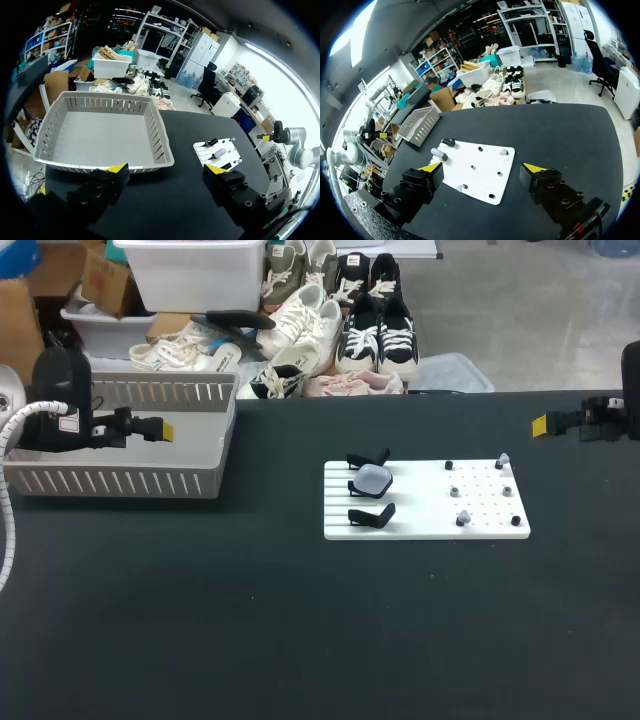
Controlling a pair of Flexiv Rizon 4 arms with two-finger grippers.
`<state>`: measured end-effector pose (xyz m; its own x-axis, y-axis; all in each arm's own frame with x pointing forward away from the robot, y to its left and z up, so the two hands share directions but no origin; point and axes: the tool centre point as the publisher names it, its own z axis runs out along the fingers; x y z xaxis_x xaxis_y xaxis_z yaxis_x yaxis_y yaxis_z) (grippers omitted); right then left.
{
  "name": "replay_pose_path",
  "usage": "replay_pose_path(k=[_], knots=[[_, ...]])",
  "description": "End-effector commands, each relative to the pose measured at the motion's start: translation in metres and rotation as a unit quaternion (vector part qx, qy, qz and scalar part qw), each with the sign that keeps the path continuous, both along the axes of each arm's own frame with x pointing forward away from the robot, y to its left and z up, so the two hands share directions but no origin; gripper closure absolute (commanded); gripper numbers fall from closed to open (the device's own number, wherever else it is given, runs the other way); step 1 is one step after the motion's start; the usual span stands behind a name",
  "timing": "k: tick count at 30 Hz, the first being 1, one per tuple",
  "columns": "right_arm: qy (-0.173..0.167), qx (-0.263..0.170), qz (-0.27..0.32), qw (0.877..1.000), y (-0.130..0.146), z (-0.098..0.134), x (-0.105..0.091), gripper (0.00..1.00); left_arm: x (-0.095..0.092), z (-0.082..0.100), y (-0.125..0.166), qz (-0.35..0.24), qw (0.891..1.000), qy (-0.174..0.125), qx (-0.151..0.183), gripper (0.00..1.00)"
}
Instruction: Pick up each earbud case from the left stands, insert the matching earbuds, close the lid, and place the case in the box.
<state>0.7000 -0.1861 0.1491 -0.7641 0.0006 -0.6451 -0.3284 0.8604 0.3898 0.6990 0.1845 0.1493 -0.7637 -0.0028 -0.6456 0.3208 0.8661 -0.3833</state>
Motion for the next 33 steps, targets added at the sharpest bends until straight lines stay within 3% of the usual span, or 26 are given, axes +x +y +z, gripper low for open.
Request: replay_pose_path(k=[1,6,10,17,20,22,31,33], knots=[[0.001,0.0,0.001,1.0,0.0,0.0,0.001,0.0,0.001,0.001,0.0,0.0,1.0,0.002,0.002,0.0],[0.001,0.0,0.001,1.0,0.0,0.0,0.001,0.0,0.001,0.002,-0.011,-0.032,0.999,-0.012,0.01,0.0],[0.001,0.0,0.001,1.0,0.0,0.0,0.001,0.0,0.009,0.006,-0.028,-0.067,0.996,-0.047,0.031,0.0],[0.001,0.0,0.001,1.0,0.0,0.0,0.001,0.0,0.023,0.008,-0.066,-0.172,0.98,-0.09,0.036,0.0],[0.001,0.0,0.001,1.0,0.0,0.0,0.001,0.0,0.029,0.008,-0.081,-0.219,0.969,-0.108,0.04,0.0],[0.001,0.0,0.001,1.0,0.0,0.0,0.001,0.0,0.034,0.005,-0.092,-0.245,0.96,-0.121,0.059,0.0],[0.001,0.0,0.001,1.0,0.0,0.0,0.001,0.0,0.04,-0.013,-0.132,-0.376,0.913,-0.137,0.073,0.0],[0.001,0.0,0.001,1.0,0.0,0.0,0.001,0.0,0.041,-0.016,-0.138,-0.386,0.908,-0.145,0.077,0.0]])
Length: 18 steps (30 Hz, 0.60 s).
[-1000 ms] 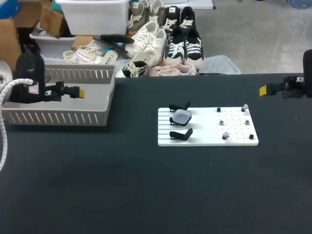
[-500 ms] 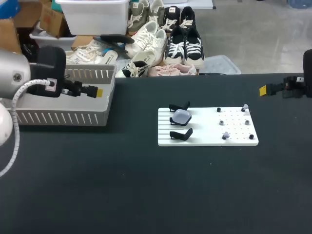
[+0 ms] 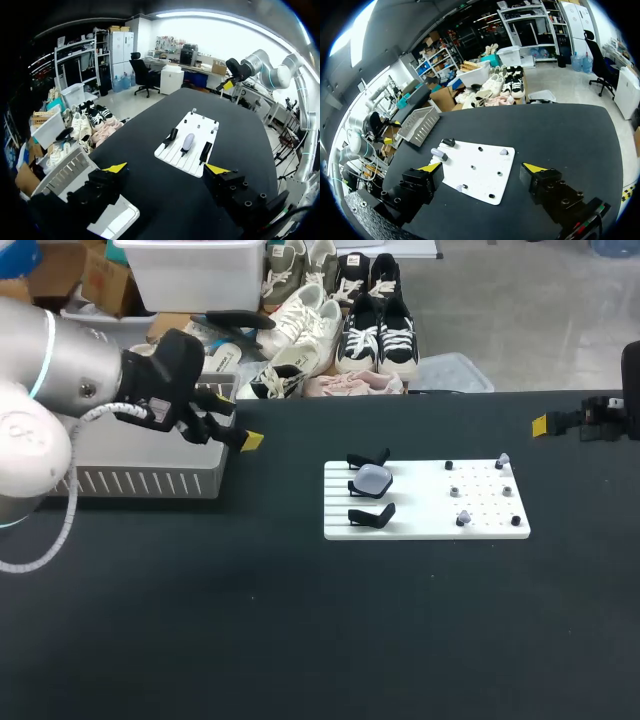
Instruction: Pick up each earbud case from the left stands, insert the matching earbuds, close the lid, and place the case in the box.
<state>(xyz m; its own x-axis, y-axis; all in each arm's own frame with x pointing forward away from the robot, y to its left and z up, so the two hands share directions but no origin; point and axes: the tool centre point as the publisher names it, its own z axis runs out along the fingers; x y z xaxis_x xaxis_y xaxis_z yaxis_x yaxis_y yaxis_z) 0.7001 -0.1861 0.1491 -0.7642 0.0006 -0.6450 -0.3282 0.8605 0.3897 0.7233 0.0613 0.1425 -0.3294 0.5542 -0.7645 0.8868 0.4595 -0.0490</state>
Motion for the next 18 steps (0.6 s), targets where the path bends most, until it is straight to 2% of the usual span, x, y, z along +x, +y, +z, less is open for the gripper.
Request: replay_pose_path(k=[1,3,7,10,18], knots=[[0.001,0.0,0.001,1.0,0.0,0.0,0.001,0.0,0.018,-0.013,-0.018,-0.061,0.998,0.011,-0.009,0.0],[0.001,0.0,0.001,1.0,0.0,0.0,0.001,0.0,0.019,-0.017,-0.024,-0.08,0.997,0.005,-0.009,0.0],[0.001,0.0,0.001,1.0,0.0,0.0,0.001,0.0,0.021,-0.027,-0.037,-0.115,0.993,0.015,-0.02,0.0],[0.001,0.0,0.001,1.0,0.0,0.0,0.001,0.0,0.021,-0.035,-0.045,-0.137,0.99,0.0,-0.031,0.0],[0.001,0.0,0.001,1.0,0.0,0.0,0.001,0.0,0.023,-0.053,-0.067,-0.175,0.983,0.012,-0.047,0.0]])
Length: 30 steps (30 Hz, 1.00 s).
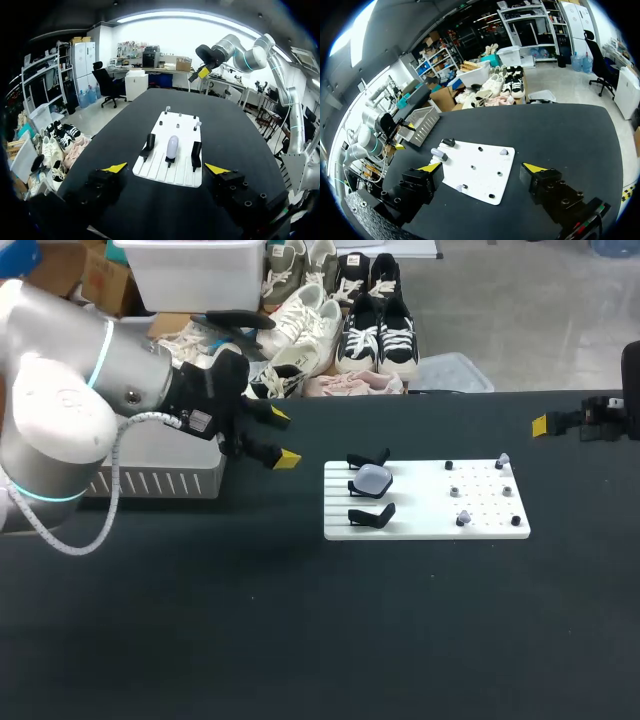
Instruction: Pick up each earbud case from the left stands, insert the matching earbuds, close the lid, and place the case in the box.
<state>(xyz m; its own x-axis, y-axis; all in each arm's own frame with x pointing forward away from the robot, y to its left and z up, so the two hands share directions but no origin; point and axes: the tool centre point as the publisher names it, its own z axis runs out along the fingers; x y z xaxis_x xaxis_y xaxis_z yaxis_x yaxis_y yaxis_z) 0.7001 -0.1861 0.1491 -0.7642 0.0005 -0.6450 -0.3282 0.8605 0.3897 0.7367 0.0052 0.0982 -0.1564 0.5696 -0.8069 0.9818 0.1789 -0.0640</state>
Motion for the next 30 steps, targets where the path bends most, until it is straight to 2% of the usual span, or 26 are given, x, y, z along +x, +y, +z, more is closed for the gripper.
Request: replay_pose_path(k=[1,8,14,22,23,25,27,30], knots=[[0.001,0.0,0.001,1.0,0.0,0.0,0.001,0.0,0.01,-0.011,-0.013,-0.035,0.999,0.015,-0.011,0.0],[0.001,0.0,0.001,1.0,0.0,0.0,0.001,0.0,0.013,-0.02,-0.035,-0.061,0.998,-0.001,-0.024,0.0],[0.001,0.0,0.001,1.0,0.0,0.0,0.001,0.0,0.007,-0.03,-0.054,-0.089,0.995,-0.018,-0.031,0.0],[0.001,0.0,0.001,1.0,0.0,0.0,0.001,0.0,0.004,-0.044,-0.069,-0.102,0.994,-0.01,-0.032,0.04],[0.001,0.0,0.001,1.0,0.0,0.0,0.001,0.0,0.004,-0.046,-0.07,-0.103,0.994,-0.009,-0.032,0.14],[0.001,0.0,0.001,1.0,0.0,0.0,0.001,0.0,0.006,-0.049,-0.073,-0.104,0.994,-0.007,-0.032,0.23],[0.001,0.0,0.001,1.0,0.0,0.0,0.001,0.0,0.007,-0.05,-0.074,-0.105,0.994,-0.006,-0.033,0.2],[0.001,0.0,0.001,1.0,0.0,0.0,0.001,0.0,0.006,-0.052,-0.074,-0.105,0.994,-0.006,-0.037,0.22]])
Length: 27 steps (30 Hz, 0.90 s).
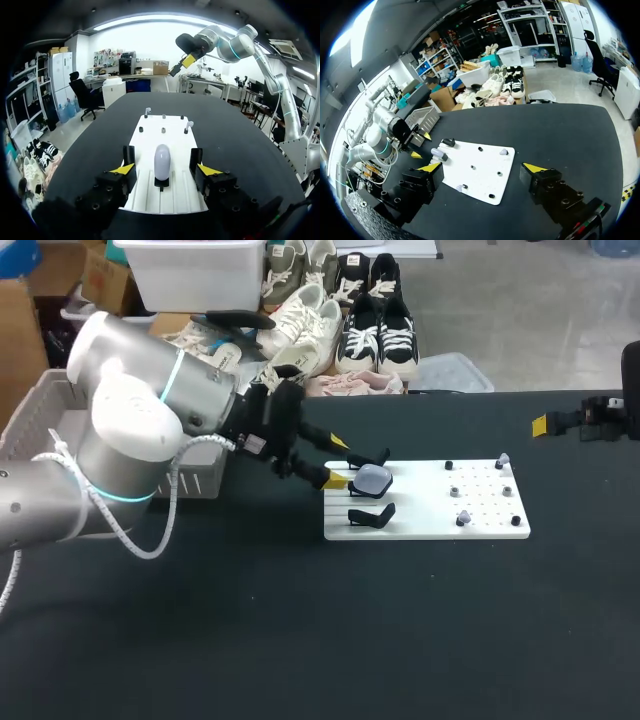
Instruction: Pick up each earbud case from the left stands, insert the matching earbuds, close the lid, and place the case in the box.
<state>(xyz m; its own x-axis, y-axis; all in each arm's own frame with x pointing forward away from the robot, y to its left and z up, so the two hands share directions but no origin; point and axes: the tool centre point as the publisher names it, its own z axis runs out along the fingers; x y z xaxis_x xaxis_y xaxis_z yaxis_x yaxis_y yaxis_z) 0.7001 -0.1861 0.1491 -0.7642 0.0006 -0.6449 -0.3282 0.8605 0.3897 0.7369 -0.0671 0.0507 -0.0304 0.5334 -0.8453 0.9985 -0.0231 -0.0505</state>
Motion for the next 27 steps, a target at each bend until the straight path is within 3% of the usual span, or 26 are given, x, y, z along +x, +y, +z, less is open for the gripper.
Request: replay_pose_path(k=[1,6,17,27], knots=[[0.001,0.0,0.001,1.0,-0.001,0.0,0.001,0.0,0.005,-0.006,-0.002,-0.007,1.0,0.004,-0.004,0.22],[0.001,0.0,0.001,1.0,-0.001,0.0,0.001,0.0,0.003,-0.013,-0.005,-0.011,1.0,0.0,-0.007,0.15],[0.001,0.0,0.001,1.0,-0.001,0.0,0.001,0.0,0.003,-0.016,-0.015,-0.018,0.999,-0.01,-0.029,0.24],[0.001,0.0,0.001,1.0,-0.001,0.0,0.001,0.0,0.001,-0.025,-0.021,-0.021,0.999,-0.021,-0.032,0.24]])
